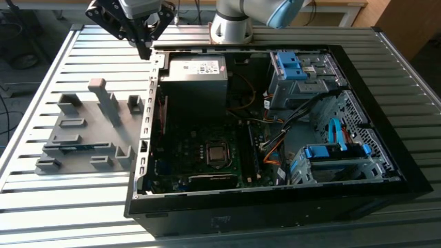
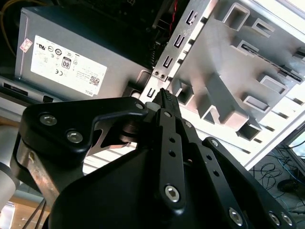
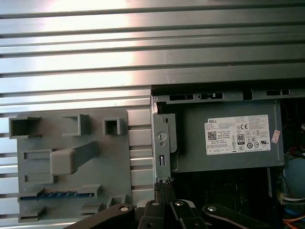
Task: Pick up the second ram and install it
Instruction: 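Reach for the second ram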
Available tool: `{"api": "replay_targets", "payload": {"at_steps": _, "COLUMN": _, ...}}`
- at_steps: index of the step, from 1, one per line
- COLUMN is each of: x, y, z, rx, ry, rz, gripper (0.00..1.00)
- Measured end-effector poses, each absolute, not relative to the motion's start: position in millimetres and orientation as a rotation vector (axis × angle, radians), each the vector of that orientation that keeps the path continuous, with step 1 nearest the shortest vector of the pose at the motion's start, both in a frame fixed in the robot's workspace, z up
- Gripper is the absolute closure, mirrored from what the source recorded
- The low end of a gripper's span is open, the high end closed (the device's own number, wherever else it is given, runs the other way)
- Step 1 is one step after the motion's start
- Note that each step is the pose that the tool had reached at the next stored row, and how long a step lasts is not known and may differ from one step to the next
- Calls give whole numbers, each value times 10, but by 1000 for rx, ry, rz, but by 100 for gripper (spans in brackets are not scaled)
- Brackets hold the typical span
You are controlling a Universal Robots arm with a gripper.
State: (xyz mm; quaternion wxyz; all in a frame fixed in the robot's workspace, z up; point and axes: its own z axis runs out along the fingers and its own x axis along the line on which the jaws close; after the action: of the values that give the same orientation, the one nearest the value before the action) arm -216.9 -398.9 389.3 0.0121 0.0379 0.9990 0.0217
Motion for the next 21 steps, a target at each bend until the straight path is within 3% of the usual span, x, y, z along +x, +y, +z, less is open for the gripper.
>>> {"api": "replay_targets", "payload": {"at_steps": 21, "x": -2227, "y": -3989, "z": 3886, "rx": 118, "ry": 3115, "rz": 68, "gripper": 89}}
